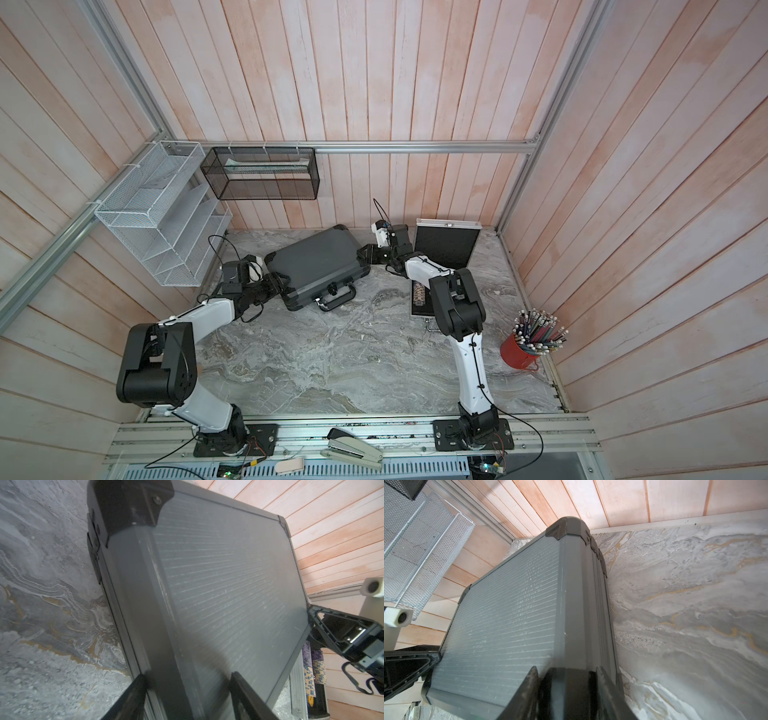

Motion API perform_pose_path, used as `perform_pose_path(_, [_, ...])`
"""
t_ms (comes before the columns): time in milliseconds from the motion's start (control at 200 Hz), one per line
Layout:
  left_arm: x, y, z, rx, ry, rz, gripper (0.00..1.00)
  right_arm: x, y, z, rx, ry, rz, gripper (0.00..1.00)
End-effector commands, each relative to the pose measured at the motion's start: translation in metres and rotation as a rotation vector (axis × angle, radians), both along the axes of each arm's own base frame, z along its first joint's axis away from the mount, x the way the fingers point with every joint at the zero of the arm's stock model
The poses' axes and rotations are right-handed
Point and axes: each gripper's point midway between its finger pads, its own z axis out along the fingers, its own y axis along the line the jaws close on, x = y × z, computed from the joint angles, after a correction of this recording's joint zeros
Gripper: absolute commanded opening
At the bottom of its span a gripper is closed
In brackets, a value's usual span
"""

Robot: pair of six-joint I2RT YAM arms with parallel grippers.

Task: Open the poker set cases
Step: Move the poker set case to the center of the board.

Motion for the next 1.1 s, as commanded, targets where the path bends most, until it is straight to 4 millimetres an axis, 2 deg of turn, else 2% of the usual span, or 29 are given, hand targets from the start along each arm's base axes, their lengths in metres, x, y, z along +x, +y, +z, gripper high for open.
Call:
perform_pose_path(0, [-0.020, -0.064, 0.001, -0.120, -0.006, -0.244, 0.66, -0.124, 0.066, -0.049, 0.023, 0.285, 0.314, 0.43])
perform_pose_path(210, [-0.023, -0.071, -0.005, -0.128, 0.003, -0.274, 0.66, -0.155, 0.055, -0.054, 0.022, 0.315, 0.266, 0.43])
perform_pose_path(570, [-0.022, -0.085, -0.008, -0.141, -0.003, -0.309, 0.66, -0.186, 0.043, -0.044, 0.012, 0.318, 0.150, 0.45])
perform_pose_path(870, [-0.017, -0.106, -0.009, -0.146, -0.014, -0.377, 0.66, -0.224, 0.029, -0.054, -0.003, 0.348, 0.094, 0.45])
perform_pose_path(1095, [-0.018, -0.115, -0.011, -0.137, -0.023, -0.395, 0.67, -0.235, 0.013, -0.055, -0.001, 0.354, 0.043, 0.45])
